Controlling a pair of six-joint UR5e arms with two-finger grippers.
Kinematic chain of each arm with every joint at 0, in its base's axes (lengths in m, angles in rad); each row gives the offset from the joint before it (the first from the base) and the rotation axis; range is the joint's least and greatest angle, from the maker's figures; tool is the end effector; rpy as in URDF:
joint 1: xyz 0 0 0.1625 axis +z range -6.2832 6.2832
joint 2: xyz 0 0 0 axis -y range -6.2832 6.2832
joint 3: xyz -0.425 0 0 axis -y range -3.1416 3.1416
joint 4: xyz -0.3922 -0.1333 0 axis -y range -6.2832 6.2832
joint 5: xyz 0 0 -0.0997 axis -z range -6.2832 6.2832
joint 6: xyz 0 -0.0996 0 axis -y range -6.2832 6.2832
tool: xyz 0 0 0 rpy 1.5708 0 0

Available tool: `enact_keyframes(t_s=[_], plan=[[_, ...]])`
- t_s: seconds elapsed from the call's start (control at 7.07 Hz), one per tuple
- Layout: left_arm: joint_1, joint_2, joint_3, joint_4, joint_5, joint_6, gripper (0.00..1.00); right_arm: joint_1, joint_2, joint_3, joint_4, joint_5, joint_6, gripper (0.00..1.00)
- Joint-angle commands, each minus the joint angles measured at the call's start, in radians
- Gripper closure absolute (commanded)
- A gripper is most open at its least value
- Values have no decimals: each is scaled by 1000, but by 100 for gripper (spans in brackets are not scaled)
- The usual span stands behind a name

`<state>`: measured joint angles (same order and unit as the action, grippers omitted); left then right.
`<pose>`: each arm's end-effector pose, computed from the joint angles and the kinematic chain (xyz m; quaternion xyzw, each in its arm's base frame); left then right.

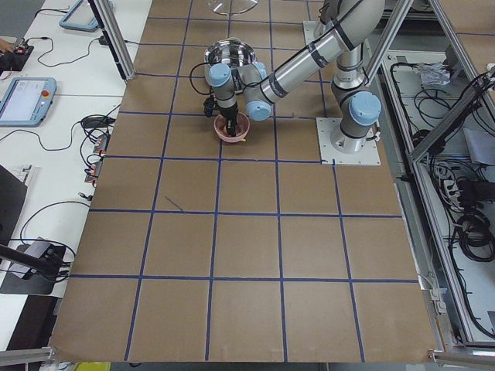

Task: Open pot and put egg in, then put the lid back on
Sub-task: 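Lower the left gripper around the brown egg in the pink bowl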

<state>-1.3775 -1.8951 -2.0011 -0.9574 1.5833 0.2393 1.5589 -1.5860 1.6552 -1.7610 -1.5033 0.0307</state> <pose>-0.0324 -0.5218 0.1841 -0.0234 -0.9972 -0.0702 0.0090 0.1341 -0.4974 0.4737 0.0192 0.9974 -0.0601 0.0342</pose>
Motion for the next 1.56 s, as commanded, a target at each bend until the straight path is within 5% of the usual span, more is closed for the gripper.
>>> enact_keyframes(t_s=[0.0, 1.42], plan=[[0, 4, 4, 0, -3, -2, 62, 1, 0, 0, 0, 0, 0, 66], [0, 16, -2, 25, -3, -5, 59, 1, 0, 0, 0, 0, 0, 66]])
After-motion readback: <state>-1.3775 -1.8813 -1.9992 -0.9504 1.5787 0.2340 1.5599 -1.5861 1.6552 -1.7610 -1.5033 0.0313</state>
